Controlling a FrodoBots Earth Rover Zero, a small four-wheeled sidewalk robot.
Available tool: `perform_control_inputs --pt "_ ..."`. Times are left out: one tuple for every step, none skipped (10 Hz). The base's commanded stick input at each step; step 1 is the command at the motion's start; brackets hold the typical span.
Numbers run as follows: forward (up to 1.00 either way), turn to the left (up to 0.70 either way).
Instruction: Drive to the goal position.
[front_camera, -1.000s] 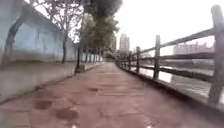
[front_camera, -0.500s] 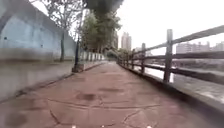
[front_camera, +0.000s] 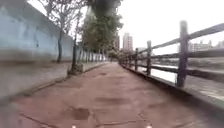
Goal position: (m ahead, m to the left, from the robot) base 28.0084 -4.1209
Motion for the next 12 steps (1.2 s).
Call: perform_control_inputs --pt "1.0 0.07" --pt "1.0 0.07" --pt "1.0 0.07" --pt "1.0 0.07" --pt "1.0 0.07" --pt "1.0 0.07" --pt "1.0 -0.06" --pt "1.0 -0.23" --pt "1.0 -0.25" --pt "1.0 -0.07" --pt "1.0 0.07" --pt "1.0 0.07"
